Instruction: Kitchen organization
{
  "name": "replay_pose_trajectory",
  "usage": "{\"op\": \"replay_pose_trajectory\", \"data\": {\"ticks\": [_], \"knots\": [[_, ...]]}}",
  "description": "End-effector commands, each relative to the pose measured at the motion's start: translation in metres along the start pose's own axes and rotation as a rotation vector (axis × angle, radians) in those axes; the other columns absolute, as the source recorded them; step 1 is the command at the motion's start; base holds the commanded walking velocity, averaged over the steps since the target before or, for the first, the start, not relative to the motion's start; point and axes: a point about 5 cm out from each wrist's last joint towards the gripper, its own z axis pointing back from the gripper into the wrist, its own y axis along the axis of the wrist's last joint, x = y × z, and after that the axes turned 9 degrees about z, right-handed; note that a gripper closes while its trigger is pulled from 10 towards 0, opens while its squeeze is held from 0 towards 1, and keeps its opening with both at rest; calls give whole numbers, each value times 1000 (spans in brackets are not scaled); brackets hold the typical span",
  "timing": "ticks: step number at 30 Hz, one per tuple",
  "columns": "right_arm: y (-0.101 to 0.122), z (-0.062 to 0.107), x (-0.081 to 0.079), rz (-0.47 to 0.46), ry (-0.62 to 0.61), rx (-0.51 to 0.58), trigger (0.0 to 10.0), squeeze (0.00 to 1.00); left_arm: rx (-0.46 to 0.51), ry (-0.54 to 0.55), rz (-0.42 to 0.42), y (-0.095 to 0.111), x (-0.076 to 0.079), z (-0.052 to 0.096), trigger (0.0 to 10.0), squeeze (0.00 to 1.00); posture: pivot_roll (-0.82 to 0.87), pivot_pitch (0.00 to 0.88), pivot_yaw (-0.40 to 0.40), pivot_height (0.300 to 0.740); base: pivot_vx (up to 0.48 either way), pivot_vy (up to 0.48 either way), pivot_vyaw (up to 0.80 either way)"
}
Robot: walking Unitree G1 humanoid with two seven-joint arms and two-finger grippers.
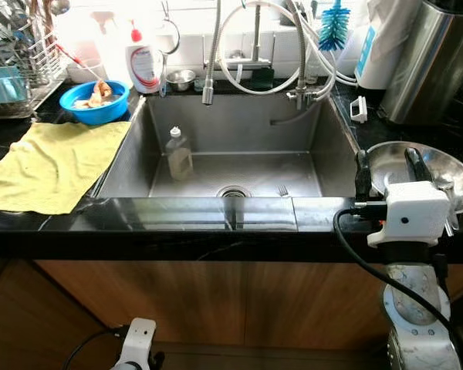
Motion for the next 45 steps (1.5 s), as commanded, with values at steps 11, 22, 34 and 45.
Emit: {"op": "replay_pose_trajectory", "data": {"ticks": [11, 22, 34, 45], "knots": [[6, -3, -4, 17, 19, 41, 10000, 0, 24, 40, -20, 17, -9, -2, 10000, 0, -199, 0, 71, 740, 114, 0, 0], [5, -4, -5, 14, 16, 37, 10000, 0, 35, 67, -18, 19, -10, -2, 10000, 0, -191, 0, 72, 740, 159, 0, 0], [5, -5, -7, 22, 25, 41, 10000, 0, 64, 47, -2, 26, -5, -3, 10000, 0, -193, 0, 72, 740, 73, 0, 0], [6, -3, -9, 24, 24, 37, 10000, 0, 66, 43, -3, 26, -6, -3, 10000, 0, -195, 0, 71, 740, 0, 0, 0]]}}
